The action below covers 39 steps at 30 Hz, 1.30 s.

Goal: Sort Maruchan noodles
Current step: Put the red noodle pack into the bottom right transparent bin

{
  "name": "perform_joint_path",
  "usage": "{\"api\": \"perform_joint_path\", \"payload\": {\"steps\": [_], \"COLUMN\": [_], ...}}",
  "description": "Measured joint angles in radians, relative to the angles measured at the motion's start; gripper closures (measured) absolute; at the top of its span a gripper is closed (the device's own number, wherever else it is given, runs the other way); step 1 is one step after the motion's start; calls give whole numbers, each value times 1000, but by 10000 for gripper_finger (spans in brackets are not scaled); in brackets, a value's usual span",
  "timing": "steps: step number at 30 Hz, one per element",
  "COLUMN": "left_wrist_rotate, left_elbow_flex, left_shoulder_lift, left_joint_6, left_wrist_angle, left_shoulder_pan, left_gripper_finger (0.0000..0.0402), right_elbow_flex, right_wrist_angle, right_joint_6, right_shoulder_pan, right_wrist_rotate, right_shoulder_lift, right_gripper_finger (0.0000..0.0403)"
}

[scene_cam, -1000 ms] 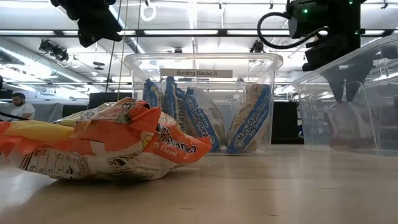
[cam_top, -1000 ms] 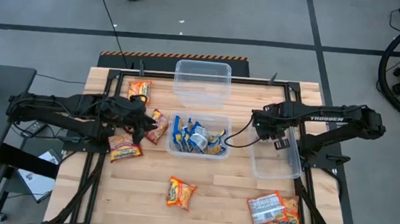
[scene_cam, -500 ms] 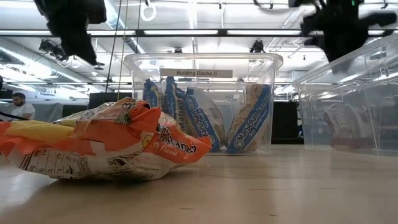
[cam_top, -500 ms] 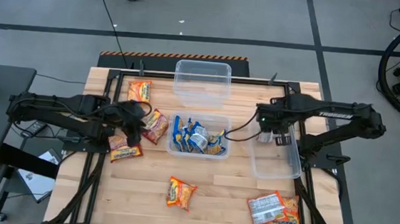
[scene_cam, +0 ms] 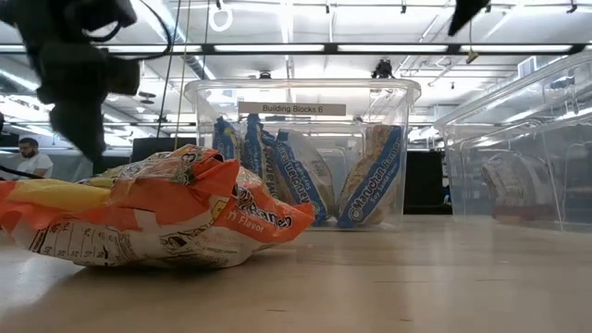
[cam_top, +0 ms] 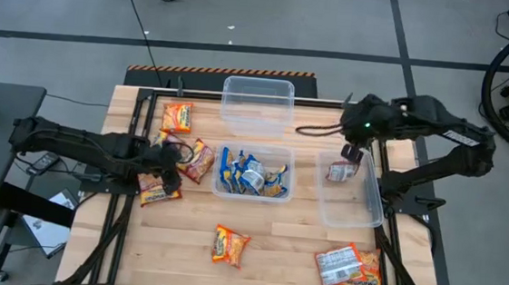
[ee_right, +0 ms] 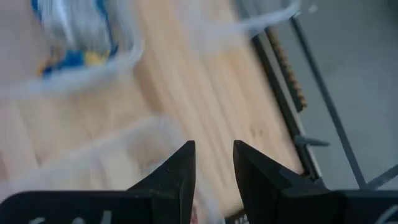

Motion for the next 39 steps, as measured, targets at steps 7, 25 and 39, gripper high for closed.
{"api": "perform_joint_path", "payload": {"steps": [7, 25, 39], "left_wrist_rotate": [-125, 33, 40], "left_elbow_flex": [-60, -34, -34], "left_shoulder_lift": [56, 351, 411], "left_joint_6": [30, 241, 205], "left_wrist_angle": [116, 101, 179], "left_shoulder_pan": [2, 255, 217], "left_gripper_finger": [182, 194, 325], "right_elbow_flex": [4, 4, 3], "right_wrist_angle": [144, 174, 174], "right_joint_6": [-17, 58, 66], "right_shoulder_pan": [-2, -3, -2], "right_wrist_rotate": [79, 85, 34], "right_shoulder_lift": [-20, -14, -13], "right_gripper_finger": [288, 288, 288]}}
